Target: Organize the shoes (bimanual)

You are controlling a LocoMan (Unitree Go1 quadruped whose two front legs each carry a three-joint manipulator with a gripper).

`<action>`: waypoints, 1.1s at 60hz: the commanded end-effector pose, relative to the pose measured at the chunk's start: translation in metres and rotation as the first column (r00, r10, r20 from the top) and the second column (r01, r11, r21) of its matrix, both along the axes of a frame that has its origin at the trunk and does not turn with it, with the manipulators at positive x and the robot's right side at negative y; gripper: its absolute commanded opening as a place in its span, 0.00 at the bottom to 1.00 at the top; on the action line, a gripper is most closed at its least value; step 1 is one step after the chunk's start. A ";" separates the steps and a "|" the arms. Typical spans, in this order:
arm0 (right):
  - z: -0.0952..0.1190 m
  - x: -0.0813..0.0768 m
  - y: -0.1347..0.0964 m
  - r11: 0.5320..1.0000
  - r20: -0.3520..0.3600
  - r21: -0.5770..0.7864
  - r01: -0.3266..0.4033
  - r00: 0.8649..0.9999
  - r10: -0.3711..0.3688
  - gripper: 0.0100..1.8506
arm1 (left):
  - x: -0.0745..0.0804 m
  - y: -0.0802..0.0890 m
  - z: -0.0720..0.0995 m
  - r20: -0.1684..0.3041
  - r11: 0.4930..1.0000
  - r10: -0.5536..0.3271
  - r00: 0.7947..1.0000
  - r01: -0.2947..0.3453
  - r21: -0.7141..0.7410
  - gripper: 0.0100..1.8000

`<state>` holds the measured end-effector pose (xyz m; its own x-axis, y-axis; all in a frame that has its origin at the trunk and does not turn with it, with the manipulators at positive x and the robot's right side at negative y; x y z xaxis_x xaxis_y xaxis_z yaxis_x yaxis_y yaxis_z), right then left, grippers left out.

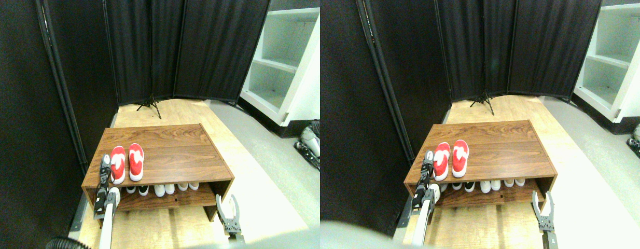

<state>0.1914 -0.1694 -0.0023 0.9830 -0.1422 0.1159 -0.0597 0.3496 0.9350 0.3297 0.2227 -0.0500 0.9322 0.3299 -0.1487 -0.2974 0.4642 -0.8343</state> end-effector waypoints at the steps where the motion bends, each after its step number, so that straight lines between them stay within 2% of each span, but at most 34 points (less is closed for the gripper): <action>1: 0.010 0.000 0.000 1.000 0.042 0.003 0.002 0.999 -0.002 0.12 | 0.006 -0.009 0.005 0.035 0.999 -0.044 0.998 0.045 -0.004 0.00; 8: 0.010 0.000 -0.001 1.000 0.045 0.007 0.007 0.999 -0.007 0.13 | 0.009 -0.016 0.006 0.017 0.999 -0.038 0.999 0.038 0.006 0.00; 19: 0.010 -0.001 -0.004 1.000 0.059 -0.025 0.009 0.998 -0.008 0.12 | 0.013 -0.024 0.005 0.018 0.999 -0.029 0.999 0.028 0.021 0.00; 33: 0.010 -0.001 -0.005 0.999 0.052 -0.031 0.021 0.998 -0.019 0.12 | 0.010 -0.024 0.006 0.029 0.999 -0.046 0.999 0.046 0.008 0.00; 39: 0.010 -0.002 -0.005 0.999 0.049 -0.027 0.018 0.999 -0.016 0.12 | 0.006 -0.016 0.009 0.049 0.999 -0.041 0.998 0.041 0.004 0.00; 50: 0.009 -0.002 -0.006 1.000 0.049 -0.019 0.017 0.999 -0.016 0.12 | 0.001 0.009 0.013 0.084 0.989 -0.058 0.995 0.046 0.139 0.00; 57: 0.008 -0.001 -0.007 1.000 0.061 -0.025 -0.003 0.998 0.004 0.13 | -0.010 0.021 0.021 0.123 0.990 -0.066 0.990 0.050 0.132 0.00; 66: 0.007 -0.001 -0.007 1.000 0.058 -0.016 -0.014 0.998 0.015 0.12 | -0.024 0.031 0.032 0.141 0.993 -0.094 0.986 0.083 0.079 0.00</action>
